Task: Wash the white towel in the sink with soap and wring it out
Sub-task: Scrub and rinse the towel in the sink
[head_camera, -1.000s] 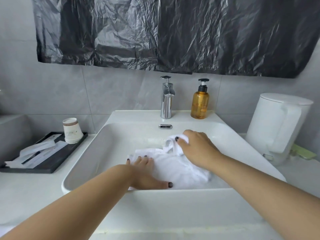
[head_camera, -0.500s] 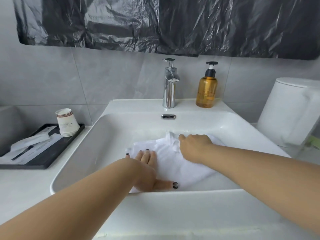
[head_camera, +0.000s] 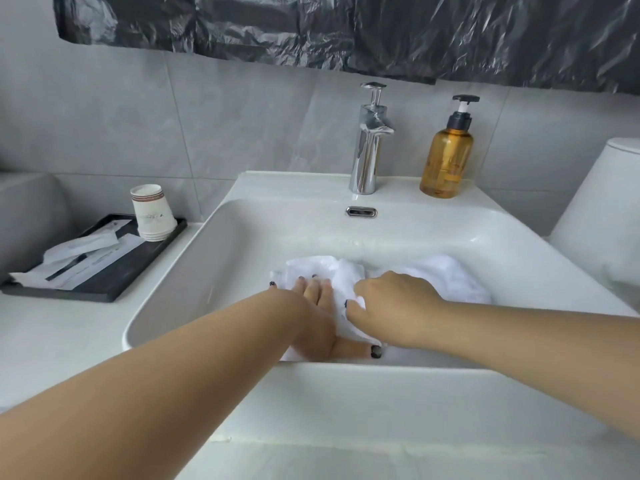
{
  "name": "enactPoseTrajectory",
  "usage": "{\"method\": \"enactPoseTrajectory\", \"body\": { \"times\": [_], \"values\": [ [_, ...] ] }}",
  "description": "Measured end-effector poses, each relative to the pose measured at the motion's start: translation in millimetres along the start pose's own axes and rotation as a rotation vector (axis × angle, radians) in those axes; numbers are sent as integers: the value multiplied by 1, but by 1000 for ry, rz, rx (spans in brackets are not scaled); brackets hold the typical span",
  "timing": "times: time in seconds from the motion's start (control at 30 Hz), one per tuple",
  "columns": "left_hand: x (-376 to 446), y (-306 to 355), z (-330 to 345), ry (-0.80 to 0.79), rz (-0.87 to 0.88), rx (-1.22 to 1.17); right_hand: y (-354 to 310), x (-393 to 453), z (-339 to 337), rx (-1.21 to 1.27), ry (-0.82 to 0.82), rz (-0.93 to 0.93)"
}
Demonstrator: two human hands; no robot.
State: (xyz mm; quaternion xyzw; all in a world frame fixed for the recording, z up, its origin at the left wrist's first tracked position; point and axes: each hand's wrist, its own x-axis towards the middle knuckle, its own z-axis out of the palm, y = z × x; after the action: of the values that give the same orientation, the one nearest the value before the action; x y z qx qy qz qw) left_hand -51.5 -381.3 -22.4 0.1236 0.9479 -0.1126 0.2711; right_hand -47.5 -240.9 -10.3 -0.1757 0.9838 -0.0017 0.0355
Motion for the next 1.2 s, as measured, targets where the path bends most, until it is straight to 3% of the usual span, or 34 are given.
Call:
{"method": "enactPoseTrajectory", "body": {
  "times": [0.2, 0.37, 0.63, 0.7, 0.8, 0.9, 1.07, 1.2],
  "values": [
    [3, 0, 2, -11, -20, 3, 10, 52, 4, 7, 31, 128],
    [-6, -1, -4, -3, -18, -49, 40, 78, -5, 136, 72, 366],
    [-11, 3, -6, -7, -13, -37, 11, 16, -20, 191, -2, 55],
    [-11, 3, -7, -4, -14, -33, 12, -4, -11, 94, -74, 49],
    [-11, 3, -7, -8, -11, -24, 11, -6, 6, -126, -35, 14],
    [-7, 4, -7, -10, -17, 43, 11, 21, 12, -186, 10, -23],
    [-3, 3, -4, -14, -25, 77, 22, 59, 18, -158, 126, 80],
    [-9, 3, -7, -26, -29, -8, 23, 65, 10, 17, 97, 198]
  ]
}}
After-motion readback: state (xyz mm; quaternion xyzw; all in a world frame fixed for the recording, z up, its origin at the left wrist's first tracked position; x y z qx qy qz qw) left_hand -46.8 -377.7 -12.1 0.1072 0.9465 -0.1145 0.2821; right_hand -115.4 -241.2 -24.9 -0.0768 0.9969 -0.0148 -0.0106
